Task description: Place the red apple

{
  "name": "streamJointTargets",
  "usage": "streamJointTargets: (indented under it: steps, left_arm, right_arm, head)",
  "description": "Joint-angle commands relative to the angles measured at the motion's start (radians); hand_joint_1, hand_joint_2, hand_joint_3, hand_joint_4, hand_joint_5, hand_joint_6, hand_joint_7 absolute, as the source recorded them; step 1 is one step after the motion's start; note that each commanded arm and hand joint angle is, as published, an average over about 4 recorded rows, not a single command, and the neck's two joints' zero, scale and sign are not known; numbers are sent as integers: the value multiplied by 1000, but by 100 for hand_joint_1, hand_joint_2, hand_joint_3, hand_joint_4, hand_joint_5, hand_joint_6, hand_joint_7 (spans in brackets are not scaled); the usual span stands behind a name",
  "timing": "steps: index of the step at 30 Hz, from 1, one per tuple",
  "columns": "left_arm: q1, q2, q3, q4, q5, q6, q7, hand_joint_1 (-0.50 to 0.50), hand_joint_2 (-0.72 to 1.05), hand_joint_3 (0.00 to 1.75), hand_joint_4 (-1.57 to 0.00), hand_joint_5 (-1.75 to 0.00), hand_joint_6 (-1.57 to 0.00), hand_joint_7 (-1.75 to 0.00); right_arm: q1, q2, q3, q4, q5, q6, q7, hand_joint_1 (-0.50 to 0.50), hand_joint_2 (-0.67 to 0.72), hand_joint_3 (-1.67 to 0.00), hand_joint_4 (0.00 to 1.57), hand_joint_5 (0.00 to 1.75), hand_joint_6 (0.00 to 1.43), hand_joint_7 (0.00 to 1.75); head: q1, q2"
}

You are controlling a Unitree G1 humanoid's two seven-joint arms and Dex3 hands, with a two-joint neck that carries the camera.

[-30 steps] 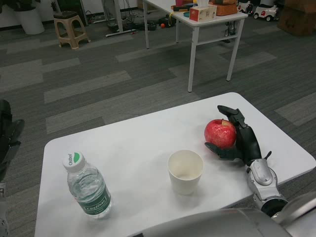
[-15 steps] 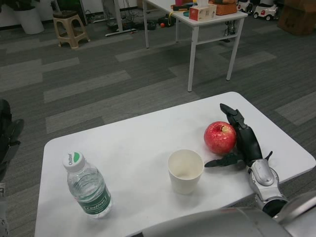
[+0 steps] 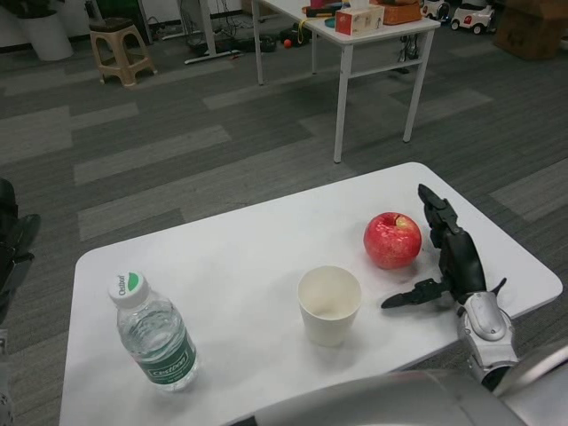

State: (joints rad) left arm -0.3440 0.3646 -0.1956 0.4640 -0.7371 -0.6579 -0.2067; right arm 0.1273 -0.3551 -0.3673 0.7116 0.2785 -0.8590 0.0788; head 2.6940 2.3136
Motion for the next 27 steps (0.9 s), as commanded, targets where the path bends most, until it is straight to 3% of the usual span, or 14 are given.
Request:
streamJointTargets:
  steps: [1,11,15,27]
  left_arm:
    - [10,2,8,7,-7,-8,3,-48,105,0,0,0,0,0]
    - [10,2,11,9,-7,-9,3,-48,105,0,0,0,0,0]
    - [8,2,14,10,-7,-9,3,-48,105,0,0,0,0,0]
    - [0,7,43,20,-5,-9,1,-48,105,0,0,0,0,0]
  right_arm:
    - [36,21,-22,-7,25,13,4,-50,65,0,0,0,0,14]
    - [90,21,-94,-175,87,12,-23,-50,68,0,0,0,0,12]
    - [97,5,-93,-284,132,22,-111,-50,72,0,0,0,0,12]
    - [56,-44,-46,-523,155,103,-160,-46,68,0,0,0,0,7]
  head:
    - [0,2]
    - [-1,22]
    - [3,38]
    - [48,86]
